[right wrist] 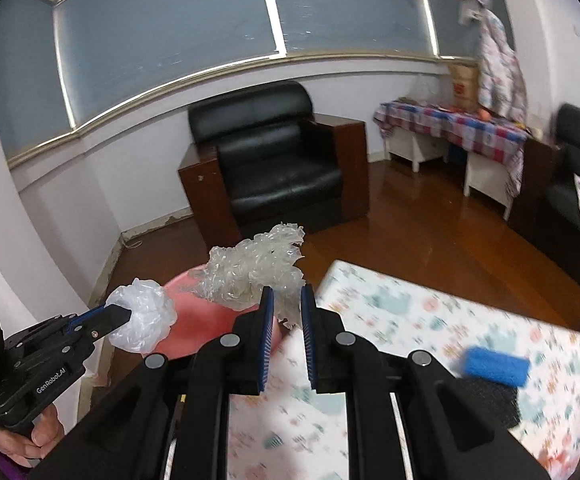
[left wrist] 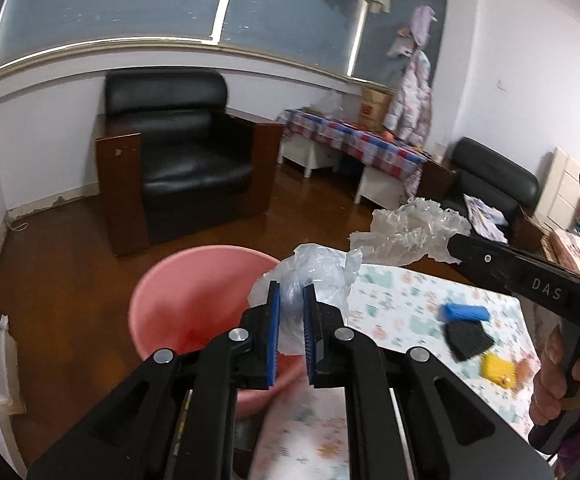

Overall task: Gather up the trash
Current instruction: 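Carry the white bag and bubble wrap over the pink bucket and open both tools, then move both open tools back over the table toward the black mesh, then grasp the black mesh with the left tool while the right tool grasps the yellow net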

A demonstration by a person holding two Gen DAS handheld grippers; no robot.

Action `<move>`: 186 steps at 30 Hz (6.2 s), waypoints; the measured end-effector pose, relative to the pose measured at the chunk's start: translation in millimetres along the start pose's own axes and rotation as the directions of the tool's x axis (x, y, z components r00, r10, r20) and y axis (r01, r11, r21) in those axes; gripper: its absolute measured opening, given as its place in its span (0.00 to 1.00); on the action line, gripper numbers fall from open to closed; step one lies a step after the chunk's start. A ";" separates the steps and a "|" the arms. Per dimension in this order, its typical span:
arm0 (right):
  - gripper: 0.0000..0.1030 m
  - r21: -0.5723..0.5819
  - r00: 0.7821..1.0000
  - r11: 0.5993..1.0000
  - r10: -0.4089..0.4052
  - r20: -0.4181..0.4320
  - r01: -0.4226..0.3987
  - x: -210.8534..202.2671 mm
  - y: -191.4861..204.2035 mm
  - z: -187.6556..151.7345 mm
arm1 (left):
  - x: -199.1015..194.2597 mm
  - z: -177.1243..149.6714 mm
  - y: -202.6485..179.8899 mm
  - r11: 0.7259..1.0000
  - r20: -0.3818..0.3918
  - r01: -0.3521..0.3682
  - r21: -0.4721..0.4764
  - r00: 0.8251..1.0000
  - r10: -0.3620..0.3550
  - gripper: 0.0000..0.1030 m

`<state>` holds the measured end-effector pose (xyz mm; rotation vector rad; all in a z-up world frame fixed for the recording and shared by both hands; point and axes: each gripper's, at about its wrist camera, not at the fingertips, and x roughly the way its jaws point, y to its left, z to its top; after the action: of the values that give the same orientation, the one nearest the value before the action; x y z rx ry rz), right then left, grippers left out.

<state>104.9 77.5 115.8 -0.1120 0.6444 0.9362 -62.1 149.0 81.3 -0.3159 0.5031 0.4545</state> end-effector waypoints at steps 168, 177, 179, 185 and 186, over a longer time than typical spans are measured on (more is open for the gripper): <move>0.09 0.260 0.980 0.951 -0.132 -0.146 0.167 -88.4 -127.2 -157.8 | 45.9 -81.4 -153.0 0.898 -0.350 0.425 0.111 0.863 -0.365 0.08; 0.09 0.274 0.992 0.955 -0.096 -0.087 0.117 -90.6 -108.6 -140.7 | 49.2 -82.8 -142.9 0.927 -0.335 0.358 0.111 0.892 -0.304 0.08; 0.09 0.279 0.993 0.954 -0.090 -0.079 0.108 -90.2 -106.9 -137.8 | 50.7 -82.4 -140.6 0.932 -0.331 0.346 0.110 0.897 -0.294 0.08; 0.09 0.271 0.995 0.958 -0.077 -0.058 0.090 -87.1 -96.7 -126.7 | 52.6 -79.0 -129.1 0.944 -0.319 0.317 0.091 0.907 -0.274 0.08; 0.09 0.268 0.996 0.959 -0.075 -0.056 0.087 -86.1 -96.1 -124.9 | 52.4 -78.5 -128.0 0.945 -0.317 0.313 0.091 0.909 -0.270 0.08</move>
<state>85.1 -86.7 45.7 0.0834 0.7985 0.7605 10.9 26.2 11.3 -0.3207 0.7684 0.0752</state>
